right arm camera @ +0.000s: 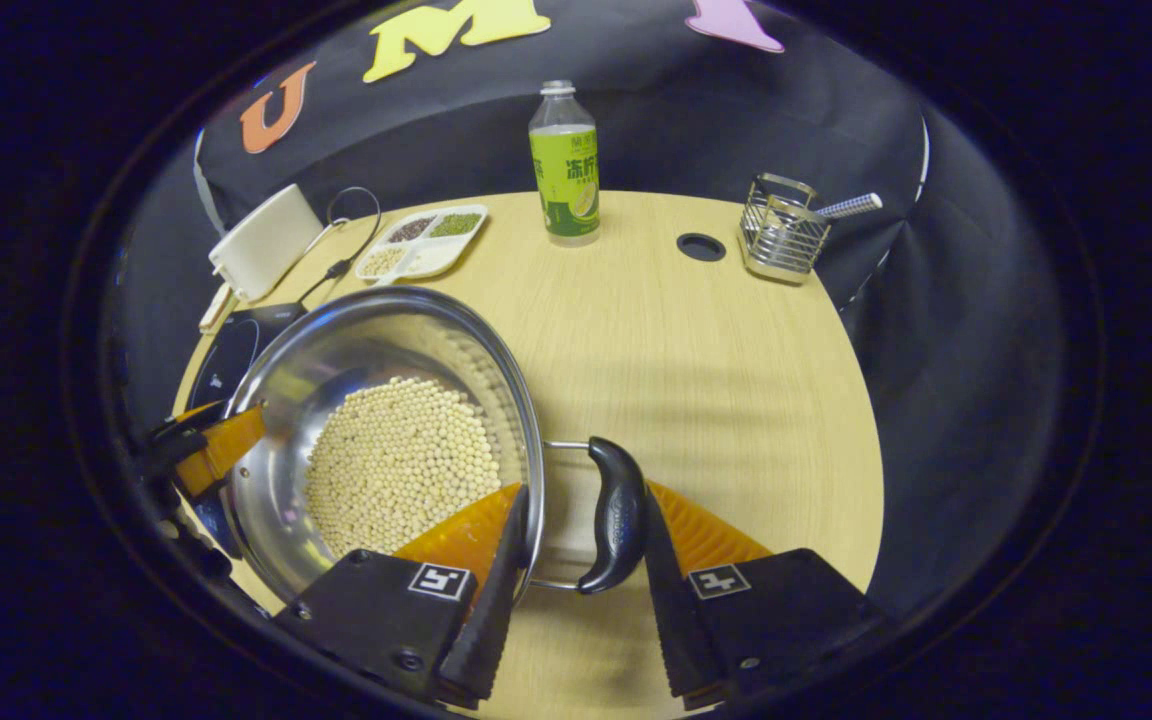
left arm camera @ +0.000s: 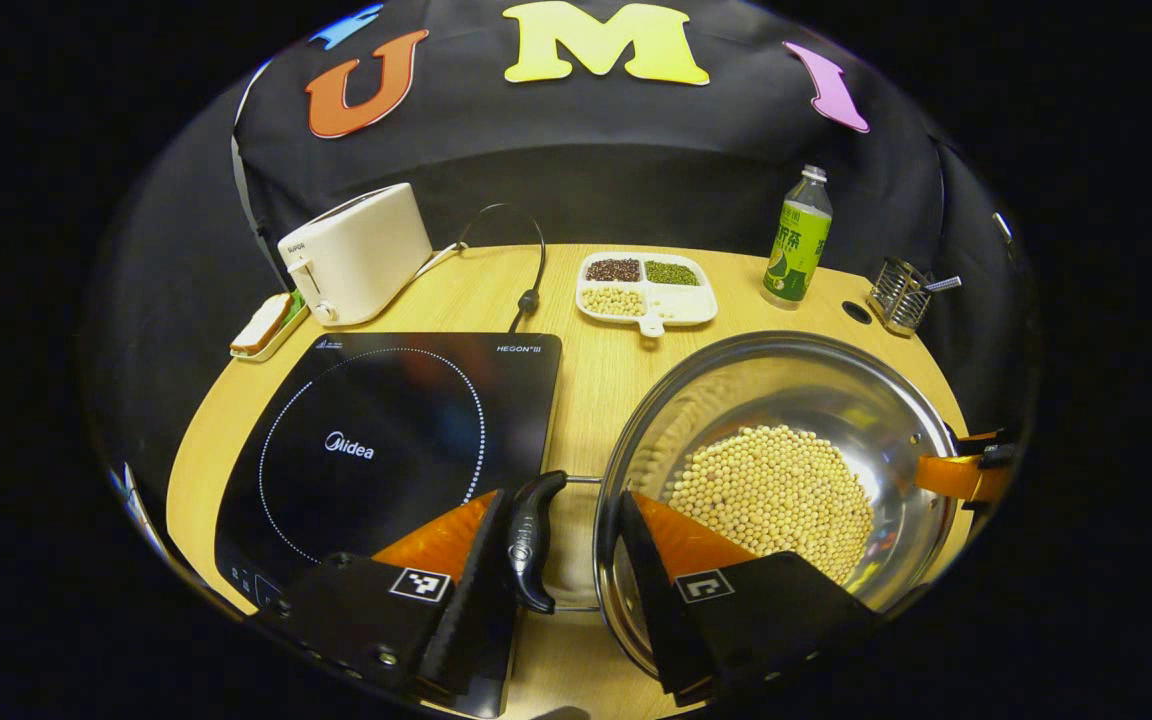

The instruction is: First push the handle of the pot to place it horizontally, then grasp the pot with both hands and set it on the induction cooktop.

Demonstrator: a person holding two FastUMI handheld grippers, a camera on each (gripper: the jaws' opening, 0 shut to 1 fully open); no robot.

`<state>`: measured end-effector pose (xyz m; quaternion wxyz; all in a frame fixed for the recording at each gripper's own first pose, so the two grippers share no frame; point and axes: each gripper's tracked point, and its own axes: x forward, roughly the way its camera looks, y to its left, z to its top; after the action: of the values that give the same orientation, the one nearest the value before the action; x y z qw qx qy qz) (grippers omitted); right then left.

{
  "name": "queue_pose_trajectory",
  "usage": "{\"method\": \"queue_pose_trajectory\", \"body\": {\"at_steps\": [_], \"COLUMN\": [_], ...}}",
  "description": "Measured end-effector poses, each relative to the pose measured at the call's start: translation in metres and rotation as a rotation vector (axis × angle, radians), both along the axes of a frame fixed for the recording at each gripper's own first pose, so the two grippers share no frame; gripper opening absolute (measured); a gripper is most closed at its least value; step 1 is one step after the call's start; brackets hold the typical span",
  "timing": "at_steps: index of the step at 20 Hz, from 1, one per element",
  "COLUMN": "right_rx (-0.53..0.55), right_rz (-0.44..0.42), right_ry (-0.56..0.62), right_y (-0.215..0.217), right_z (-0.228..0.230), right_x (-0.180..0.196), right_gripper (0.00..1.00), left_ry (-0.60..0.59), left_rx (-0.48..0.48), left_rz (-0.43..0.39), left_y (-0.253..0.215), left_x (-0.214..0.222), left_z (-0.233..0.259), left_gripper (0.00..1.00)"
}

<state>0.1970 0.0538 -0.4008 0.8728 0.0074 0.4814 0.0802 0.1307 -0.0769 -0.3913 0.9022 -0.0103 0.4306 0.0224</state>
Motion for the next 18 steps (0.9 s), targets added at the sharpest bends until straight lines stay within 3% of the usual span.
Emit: {"method": "queue_pose_trajectory", "body": {"at_steps": [1, 2, 4, 6, 7, 8, 9, 18], "right_rx": [0.009, 0.018, 0.023, 0.012, 0.008, 0.010, 0.012, 0.018], "right_rz": [-0.005, -0.007, -0.003, 0.002, 0.001, -0.004, -0.006, -0.098], "right_ry": [-0.002, -0.005, -0.010, -0.004, -0.002, -0.003, 0.004, -0.036], "right_y": [0.000, 0.000, 0.000, 0.000, 0.000, 0.000, 0.000, 0.020], "right_z": [0.000, 0.000, 0.000, 0.000, 0.001, 0.001, 0.003, 0.043], "right_x": [0.001, 0.000, 0.000, 0.001, 0.000, 0.000, -0.004, -0.039], "right_gripper": [0.63, 0.63, 0.60, 0.58, 0.57, 0.59, 0.55, 0.53], "left_ry": [0.012, 0.022, 0.024, 0.021, 0.020, 0.019, 0.024, -0.034], "left_rx": [0.003, 0.006, 0.011, 0.010, 0.009, 0.007, 0.004, -0.004], "left_rz": [0.002, 0.007, 0.010, 0.009, 0.007, 0.004, -0.003, -0.089], "left_y": [0.000, 0.000, -0.001, -0.001, -0.001, -0.001, -0.002, 0.023], "left_x": [0.000, 0.000, 0.001, 0.001, 0.002, 0.003, 0.002, 0.000], "left_z": [-0.001, -0.001, 0.000, 0.000, 0.000, -0.001, 0.000, 0.040], "left_gripper": [0.67, 0.75, 0.63, 0.61, 0.71, 0.61, 0.59, 0.58]}}
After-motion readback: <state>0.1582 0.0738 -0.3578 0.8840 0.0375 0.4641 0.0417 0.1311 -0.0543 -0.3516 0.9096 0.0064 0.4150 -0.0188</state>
